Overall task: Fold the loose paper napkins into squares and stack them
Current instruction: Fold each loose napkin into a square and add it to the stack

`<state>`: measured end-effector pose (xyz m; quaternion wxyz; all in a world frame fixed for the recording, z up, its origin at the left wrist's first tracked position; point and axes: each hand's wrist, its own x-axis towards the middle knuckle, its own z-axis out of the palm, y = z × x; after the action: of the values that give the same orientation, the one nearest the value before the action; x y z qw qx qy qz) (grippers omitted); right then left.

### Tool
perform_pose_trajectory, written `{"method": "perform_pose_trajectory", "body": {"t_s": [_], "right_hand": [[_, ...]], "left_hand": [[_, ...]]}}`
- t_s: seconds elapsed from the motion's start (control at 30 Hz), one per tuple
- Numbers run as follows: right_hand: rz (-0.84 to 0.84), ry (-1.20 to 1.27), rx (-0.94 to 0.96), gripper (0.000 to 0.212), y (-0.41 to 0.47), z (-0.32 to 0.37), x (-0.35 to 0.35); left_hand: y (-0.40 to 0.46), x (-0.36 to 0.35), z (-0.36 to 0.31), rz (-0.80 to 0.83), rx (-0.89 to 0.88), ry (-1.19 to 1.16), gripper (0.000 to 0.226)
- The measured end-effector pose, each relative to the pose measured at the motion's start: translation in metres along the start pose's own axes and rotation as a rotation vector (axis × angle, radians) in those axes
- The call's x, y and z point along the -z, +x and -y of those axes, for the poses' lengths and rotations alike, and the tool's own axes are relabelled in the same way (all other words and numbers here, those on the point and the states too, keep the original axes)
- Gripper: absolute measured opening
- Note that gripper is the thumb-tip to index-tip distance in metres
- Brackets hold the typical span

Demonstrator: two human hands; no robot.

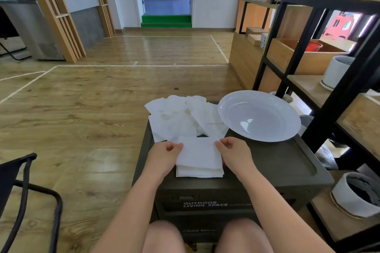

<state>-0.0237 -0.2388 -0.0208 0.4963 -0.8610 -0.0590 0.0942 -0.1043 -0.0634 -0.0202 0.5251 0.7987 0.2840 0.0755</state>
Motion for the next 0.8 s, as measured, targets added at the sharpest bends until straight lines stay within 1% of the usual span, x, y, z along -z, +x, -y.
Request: {"method": "perform_pose_trajectory", "body": {"t_s": [0.1,0.2,0.3,0.43,0.63,0.73,0.8], "right_hand": [[-0.071,-0.230,0.079,0.019,-0.002,-0.005,-0.006],[-0.113,-0.325,0.115,0.015,-0.003,-0.008,-0.009],[-0.131,-0.377,0.124,0.015,-0.003,-0.009,-0.010],[-0.137,-0.415,0.106,0.019,-0.002,-0.009,-0.010],[-0.143,-0.505,0.085,0.018,-0.003,-0.011,-0.014],[-0.143,-0.525,0.115,0.013,-0.006,-0.012,-0.018],[-0.138,-0.533,0.156,0.013,-0.008,-0.013,-0.019]], "left_hand": [[-0.004,-0.003,0.006,-0.053,-0.032,0.129,0.033],[-0.007,-0.007,0.007,-0.127,-0.058,0.266,0.035],[-0.008,-0.010,0.008,-0.139,-0.052,0.336,0.033],[-0.009,-0.012,0.008,-0.127,-0.044,0.374,0.035],[-0.011,-0.015,0.008,-0.151,-0.049,0.432,0.028],[-0.014,-0.018,0.007,-0.182,-0.058,0.465,0.026],[-0.016,-0.019,0.007,-0.204,-0.063,0.470,0.027]]}}
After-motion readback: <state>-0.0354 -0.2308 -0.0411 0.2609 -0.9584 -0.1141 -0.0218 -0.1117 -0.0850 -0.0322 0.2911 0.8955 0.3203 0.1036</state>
